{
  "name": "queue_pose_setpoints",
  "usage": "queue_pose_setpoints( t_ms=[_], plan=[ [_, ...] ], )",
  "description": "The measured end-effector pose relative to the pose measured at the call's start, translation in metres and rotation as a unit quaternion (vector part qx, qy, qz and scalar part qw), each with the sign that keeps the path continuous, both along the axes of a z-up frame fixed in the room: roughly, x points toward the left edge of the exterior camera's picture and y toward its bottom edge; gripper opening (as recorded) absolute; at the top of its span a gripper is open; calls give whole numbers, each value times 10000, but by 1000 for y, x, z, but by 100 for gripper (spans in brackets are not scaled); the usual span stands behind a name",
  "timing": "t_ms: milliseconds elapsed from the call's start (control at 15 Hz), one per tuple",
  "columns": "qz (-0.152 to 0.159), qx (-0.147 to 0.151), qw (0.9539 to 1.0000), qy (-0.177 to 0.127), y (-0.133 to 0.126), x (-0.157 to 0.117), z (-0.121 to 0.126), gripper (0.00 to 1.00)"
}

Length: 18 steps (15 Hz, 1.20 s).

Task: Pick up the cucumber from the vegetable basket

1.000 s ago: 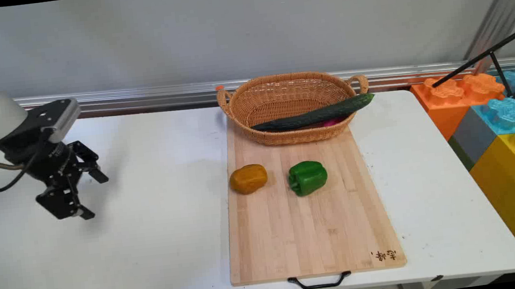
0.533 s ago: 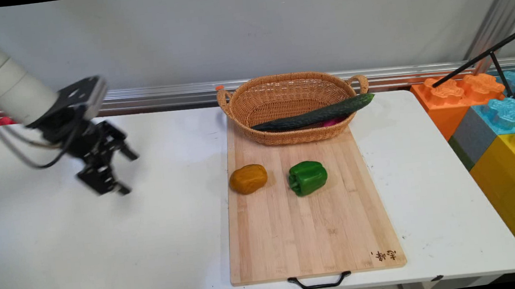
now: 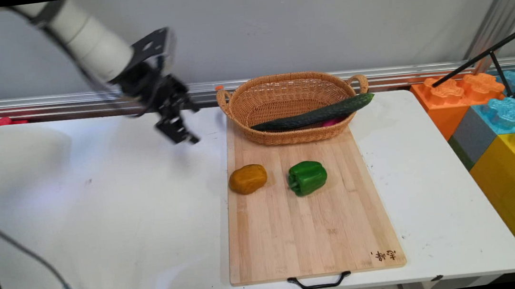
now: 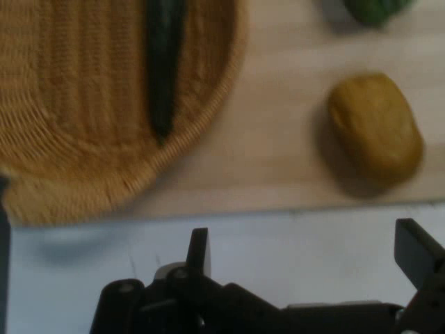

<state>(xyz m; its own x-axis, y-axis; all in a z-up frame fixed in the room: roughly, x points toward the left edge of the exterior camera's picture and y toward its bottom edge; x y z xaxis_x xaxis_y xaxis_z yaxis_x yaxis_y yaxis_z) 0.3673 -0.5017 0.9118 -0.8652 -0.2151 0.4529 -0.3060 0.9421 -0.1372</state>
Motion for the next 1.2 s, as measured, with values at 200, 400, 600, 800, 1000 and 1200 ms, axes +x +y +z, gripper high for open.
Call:
queue_pose_setpoints(
  t_ms=[200, 400, 600, 800, 1000, 1200],
  plan=[
    [-2, -121, 9999, 99, -42, -33, -5, 100],
    [-33, -170, 9995, 253, -78, -65, -18, 100],
    [-35, -208, 9989, 415, -108, -92, -31, 100],
    [-21, -213, 9984, 527, -137, -117, -45, 100],
    [-11, -130, 9984, 556, -156, -134, -58, 100],
    [-11, 20, 9985, 549, -173, -147, -74, 100]
  ],
)
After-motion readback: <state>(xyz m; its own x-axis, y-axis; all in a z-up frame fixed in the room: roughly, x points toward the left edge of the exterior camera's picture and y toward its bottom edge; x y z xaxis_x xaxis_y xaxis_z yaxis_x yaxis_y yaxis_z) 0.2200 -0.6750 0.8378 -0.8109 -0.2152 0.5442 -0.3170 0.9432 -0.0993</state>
